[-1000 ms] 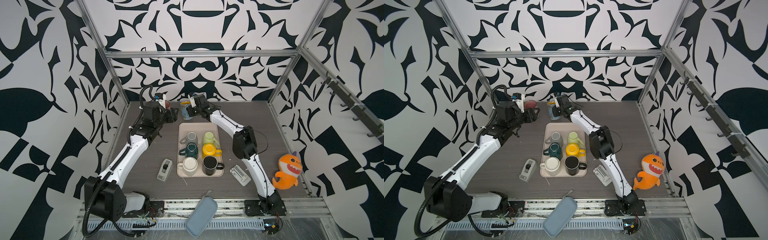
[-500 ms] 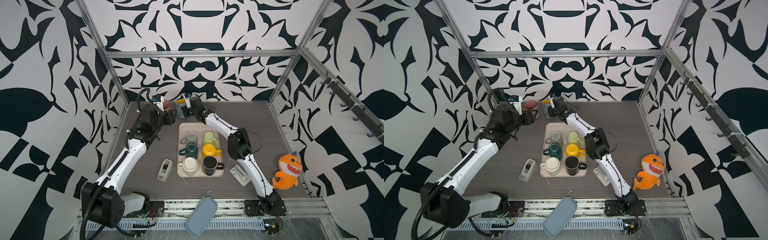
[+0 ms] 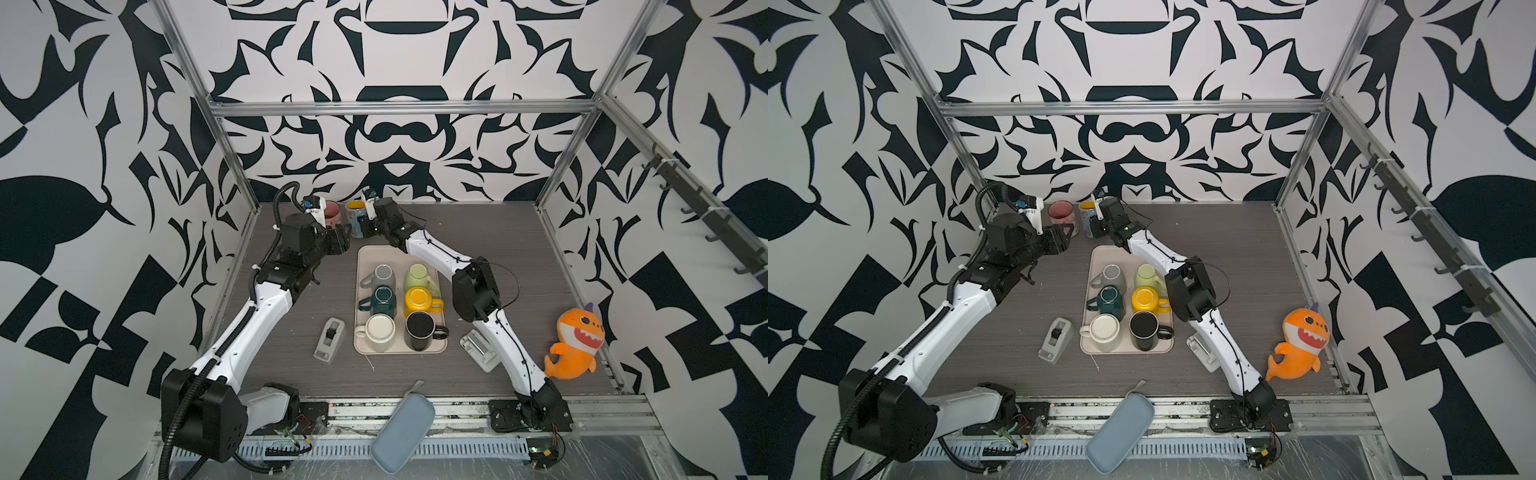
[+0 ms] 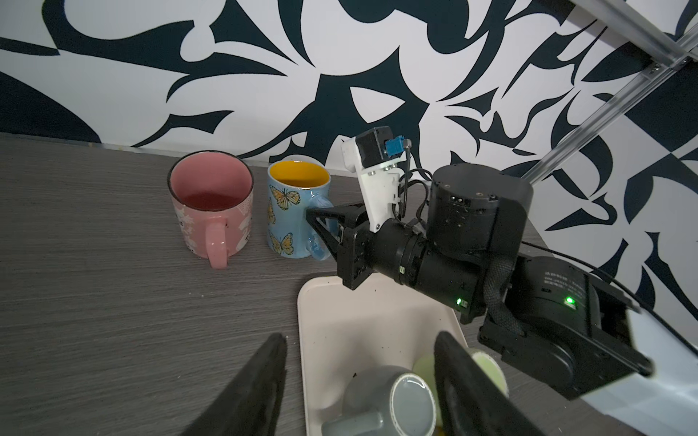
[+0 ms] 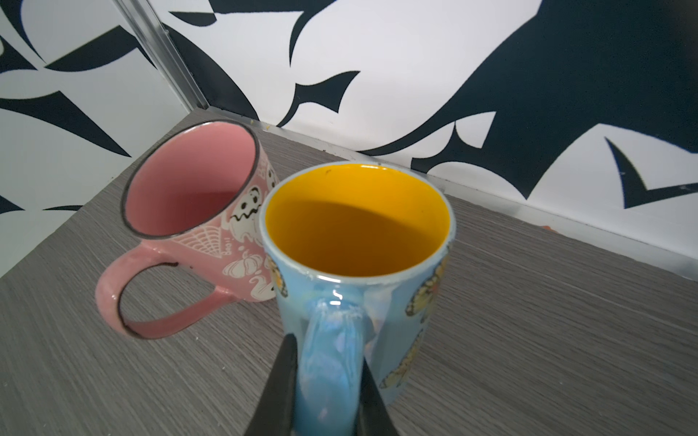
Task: Turn the mug right side up
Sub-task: Place the mug at the top-center of the table.
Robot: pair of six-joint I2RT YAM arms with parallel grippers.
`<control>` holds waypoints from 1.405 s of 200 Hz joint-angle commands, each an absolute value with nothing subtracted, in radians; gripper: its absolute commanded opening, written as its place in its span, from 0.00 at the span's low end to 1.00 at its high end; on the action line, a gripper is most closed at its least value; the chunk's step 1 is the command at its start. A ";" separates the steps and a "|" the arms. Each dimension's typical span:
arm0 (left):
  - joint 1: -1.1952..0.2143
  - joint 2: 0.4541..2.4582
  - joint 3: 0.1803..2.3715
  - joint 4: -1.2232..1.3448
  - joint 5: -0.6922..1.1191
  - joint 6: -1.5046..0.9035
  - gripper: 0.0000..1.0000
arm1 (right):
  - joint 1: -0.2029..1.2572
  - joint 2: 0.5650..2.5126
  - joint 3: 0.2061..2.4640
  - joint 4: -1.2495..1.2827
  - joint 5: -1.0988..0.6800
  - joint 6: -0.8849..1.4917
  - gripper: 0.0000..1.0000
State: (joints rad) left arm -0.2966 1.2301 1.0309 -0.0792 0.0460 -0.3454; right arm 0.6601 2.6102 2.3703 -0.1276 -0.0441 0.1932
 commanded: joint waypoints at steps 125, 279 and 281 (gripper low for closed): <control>-0.292 1.181 0.982 -0.074 0.030 -0.377 0.65 | 0.693 2.533 2.260 -0.084 -0.043 0.253 0.19; -0.292 1.135 0.960 -0.081 0.022 -0.383 0.65 | 0.700 2.422 2.164 -0.040 -0.072 0.255 0.51; -0.292 1.135 0.960 -0.081 0.022 -0.384 0.65 | 0.700 2.418 2.161 -0.038 -0.072 0.254 0.52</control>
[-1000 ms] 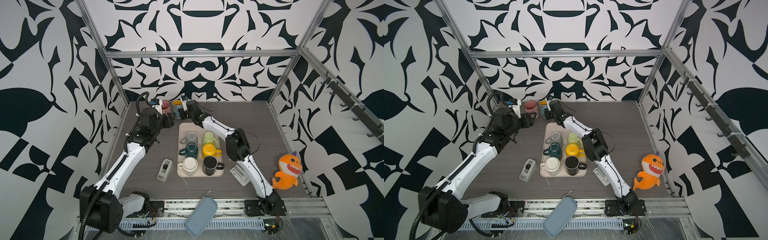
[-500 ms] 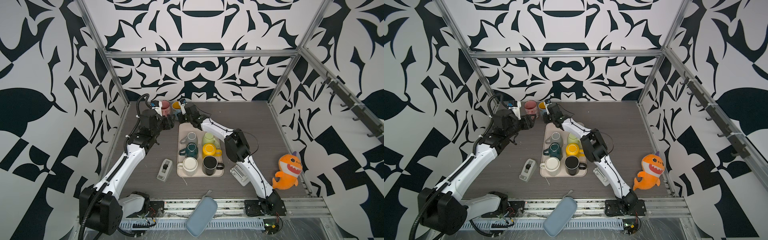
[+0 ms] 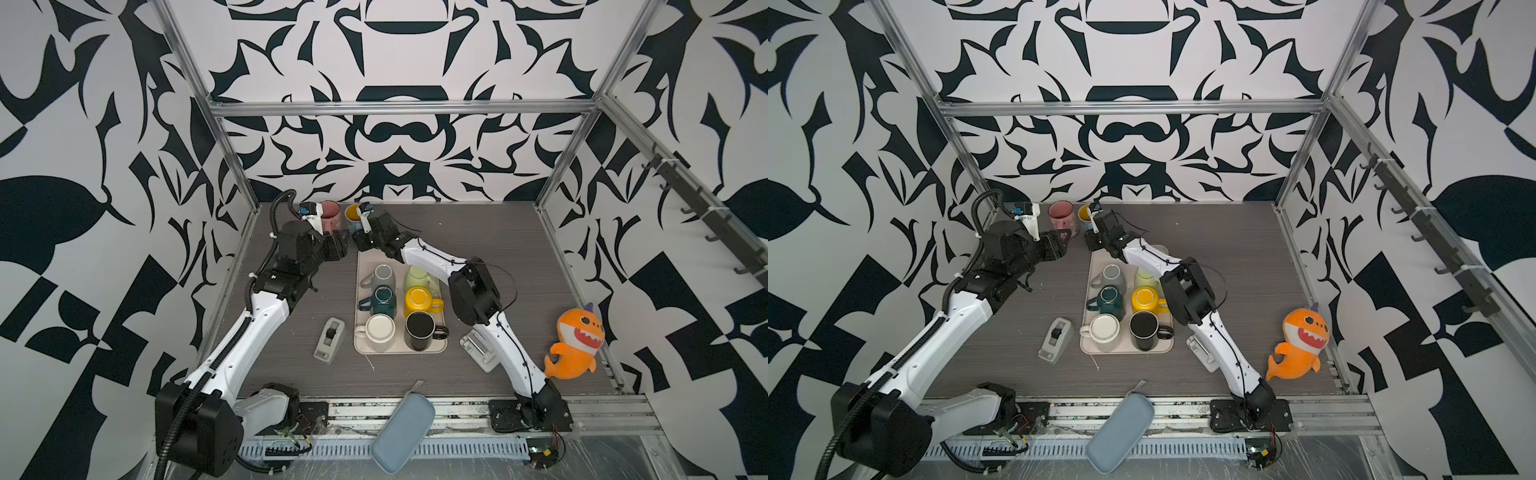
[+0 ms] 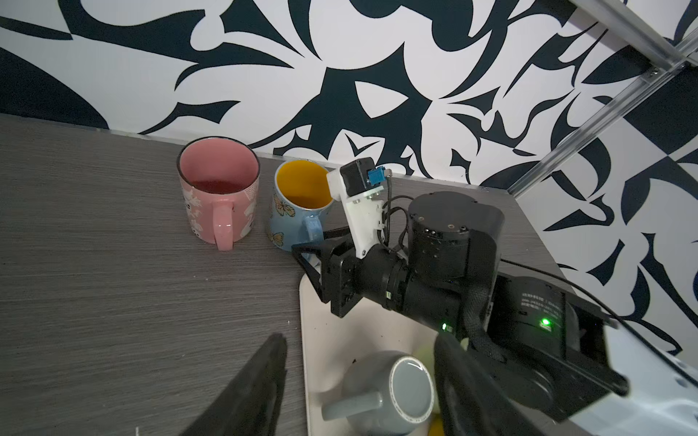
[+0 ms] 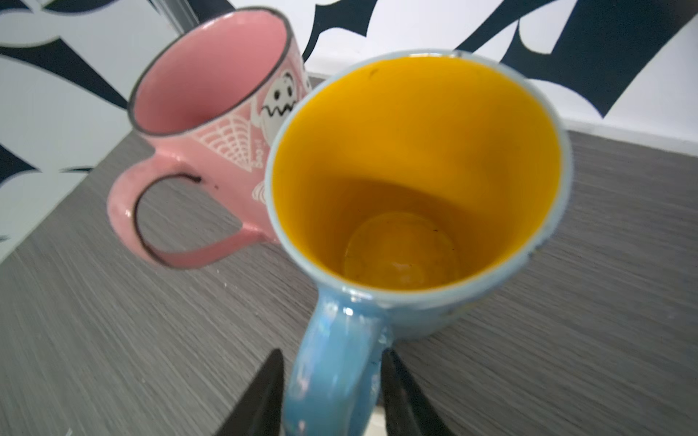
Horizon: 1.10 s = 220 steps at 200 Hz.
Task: Turn the mug right side up
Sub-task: Place the mug at the top-center of the table, then pick up the mug from the tray.
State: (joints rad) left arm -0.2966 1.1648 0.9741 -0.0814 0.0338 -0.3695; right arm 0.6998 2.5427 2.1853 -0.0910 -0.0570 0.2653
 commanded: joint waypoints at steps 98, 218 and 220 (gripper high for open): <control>-0.292 1.225 1.114 -0.448 0.037 -0.732 0.66 | 0.677 1.991 1.743 0.039 -0.010 0.267 0.55; -0.305 1.454 0.939 -0.155 0.241 -1.630 0.62 | 0.581 1.546 1.357 -0.054 0.098 0.423 0.52; -0.306 1.455 0.939 -0.155 0.238 -1.636 0.62 | 0.578 1.540 1.352 -0.053 0.098 0.426 0.52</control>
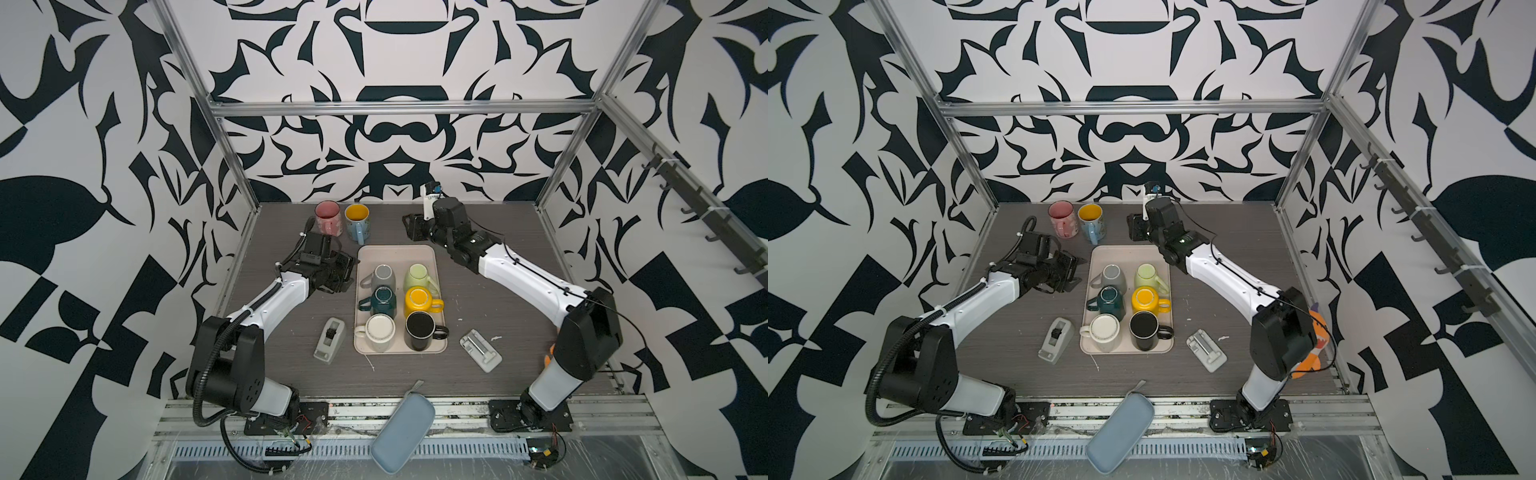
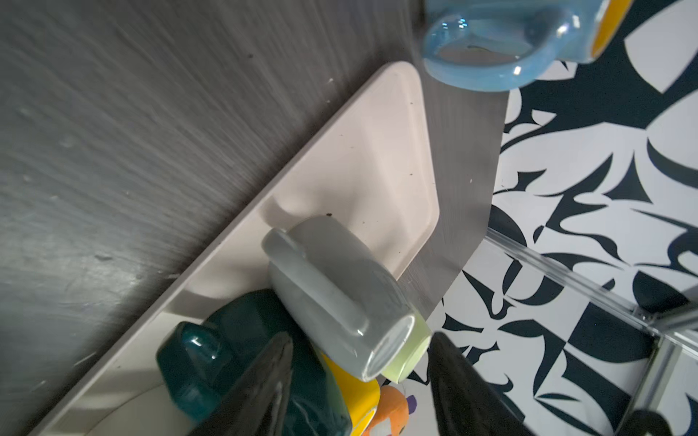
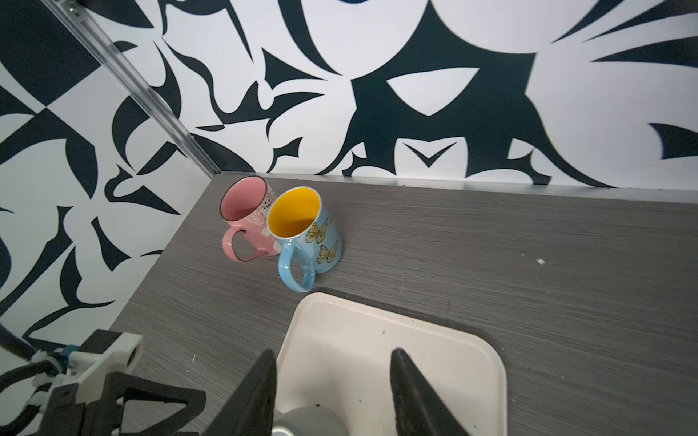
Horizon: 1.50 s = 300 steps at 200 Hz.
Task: Turn the mug right side up
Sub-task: Pick up the mug from the tray.
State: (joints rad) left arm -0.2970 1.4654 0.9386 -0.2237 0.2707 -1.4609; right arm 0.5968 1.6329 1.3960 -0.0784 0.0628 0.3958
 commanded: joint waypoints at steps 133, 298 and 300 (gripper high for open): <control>-0.386 1.543 0.905 -0.111 0.225 -1.878 0.62 | 0.489 1.435 1.233 -0.045 0.067 0.477 0.52; -0.388 1.680 0.960 -0.029 0.243 -1.908 0.50 | 0.478 1.437 1.232 -0.044 0.061 0.501 0.52; -0.387 1.679 0.960 -0.030 0.241 -1.908 0.50 | 0.478 1.436 1.231 -0.043 0.061 0.501 0.52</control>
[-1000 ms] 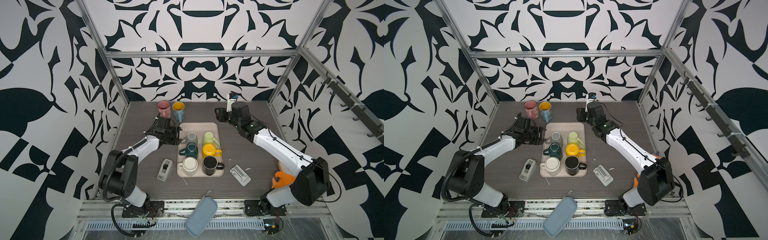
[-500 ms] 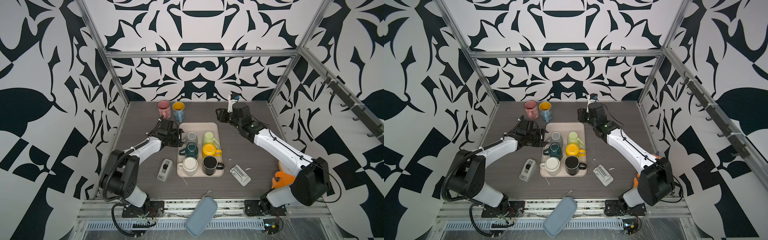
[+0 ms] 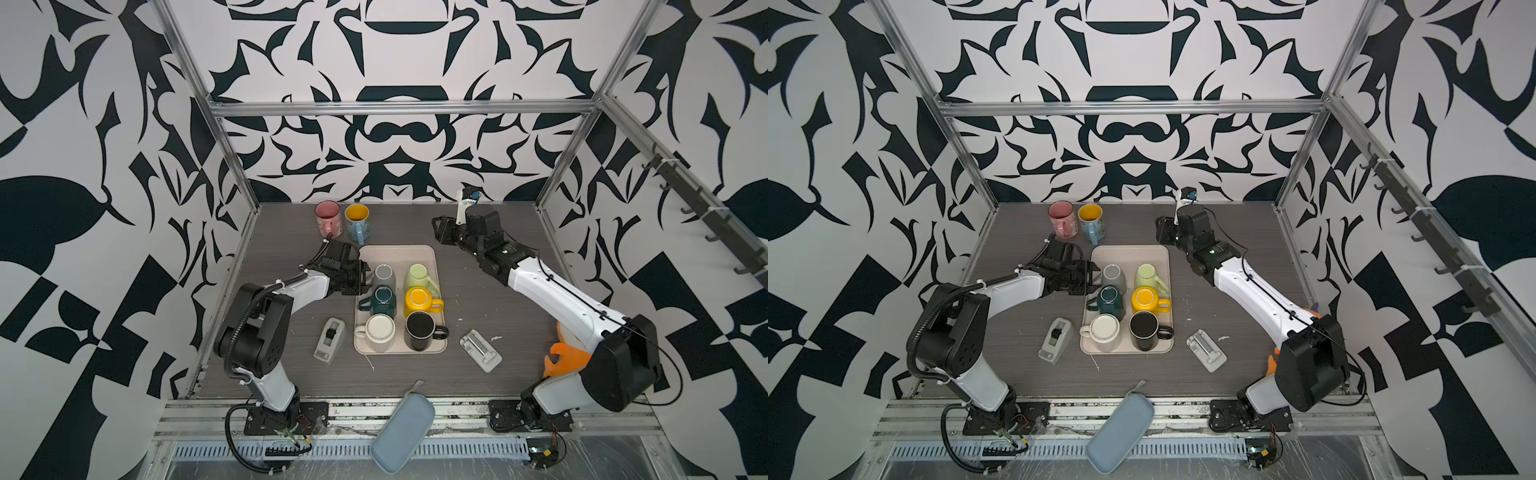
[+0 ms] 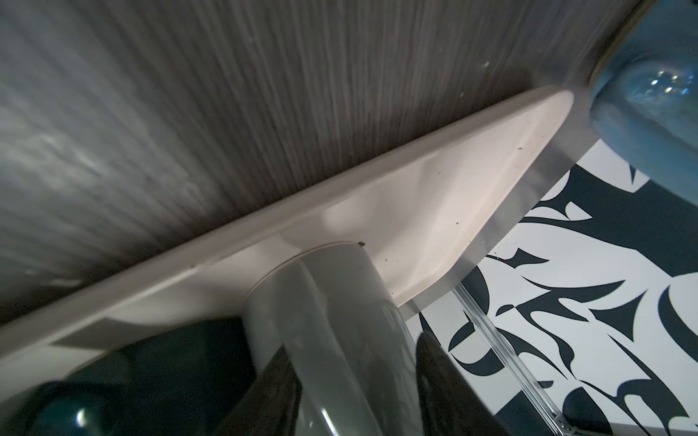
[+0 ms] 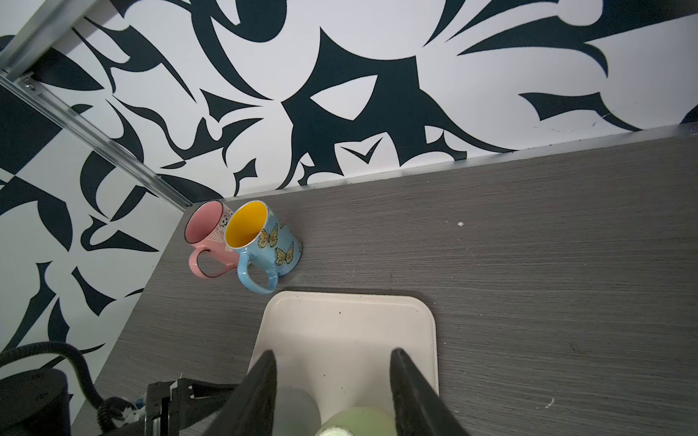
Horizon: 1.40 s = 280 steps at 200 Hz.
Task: Turn the mug right side up
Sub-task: Pick up the mug from the tray.
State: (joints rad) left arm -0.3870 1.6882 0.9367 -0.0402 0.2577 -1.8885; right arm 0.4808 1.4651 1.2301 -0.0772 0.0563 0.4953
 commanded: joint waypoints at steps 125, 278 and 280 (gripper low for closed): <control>-0.368 1.674 0.963 -0.014 0.195 -1.879 0.53 | 0.472 1.428 1.221 -0.041 0.057 0.505 0.51; -0.363 1.718 0.992 0.053 0.176 -1.867 0.40 | 0.472 1.426 1.218 -0.041 0.056 0.515 0.51; -0.363 1.719 0.992 0.054 0.177 -1.868 0.40 | 0.472 1.426 1.218 -0.041 0.056 0.515 0.51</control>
State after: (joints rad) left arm -0.3668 1.6989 0.9649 0.0185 0.1688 -1.8599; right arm 0.4774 1.4647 1.2160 -0.0772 0.0559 0.5030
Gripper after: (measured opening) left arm 0.409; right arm 0.513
